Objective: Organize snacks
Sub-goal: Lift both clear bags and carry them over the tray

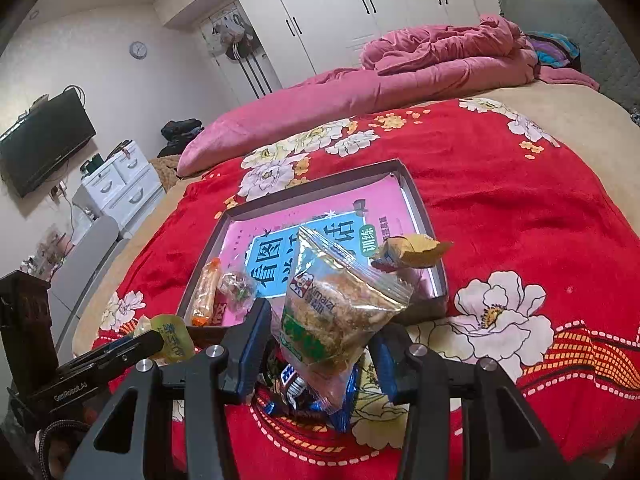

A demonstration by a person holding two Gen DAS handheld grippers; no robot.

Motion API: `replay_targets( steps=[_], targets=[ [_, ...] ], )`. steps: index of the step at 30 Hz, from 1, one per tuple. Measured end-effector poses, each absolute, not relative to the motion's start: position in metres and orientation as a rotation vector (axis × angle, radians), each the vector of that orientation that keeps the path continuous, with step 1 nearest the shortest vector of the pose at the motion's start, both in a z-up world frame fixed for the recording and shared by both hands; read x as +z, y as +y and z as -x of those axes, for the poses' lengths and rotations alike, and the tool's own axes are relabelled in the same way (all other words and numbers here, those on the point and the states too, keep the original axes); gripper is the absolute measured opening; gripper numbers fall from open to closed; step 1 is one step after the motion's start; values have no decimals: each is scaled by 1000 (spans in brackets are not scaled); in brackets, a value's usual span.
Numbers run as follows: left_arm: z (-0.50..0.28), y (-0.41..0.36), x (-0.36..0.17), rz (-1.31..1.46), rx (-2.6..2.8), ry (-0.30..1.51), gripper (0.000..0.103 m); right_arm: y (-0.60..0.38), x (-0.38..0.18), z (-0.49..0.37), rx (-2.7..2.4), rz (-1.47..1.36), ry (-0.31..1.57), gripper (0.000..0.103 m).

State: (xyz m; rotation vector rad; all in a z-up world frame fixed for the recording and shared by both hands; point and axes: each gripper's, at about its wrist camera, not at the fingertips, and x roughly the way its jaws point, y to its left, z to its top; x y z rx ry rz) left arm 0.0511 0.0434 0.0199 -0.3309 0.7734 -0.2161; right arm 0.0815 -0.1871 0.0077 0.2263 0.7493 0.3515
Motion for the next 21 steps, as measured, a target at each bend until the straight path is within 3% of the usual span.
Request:
replay_targets(
  steps=[21],
  targets=[
    [-82, 57, 29, 306, -144, 651, 46, -174, 12, -100, 347, -206, 728, 47]
  ],
)
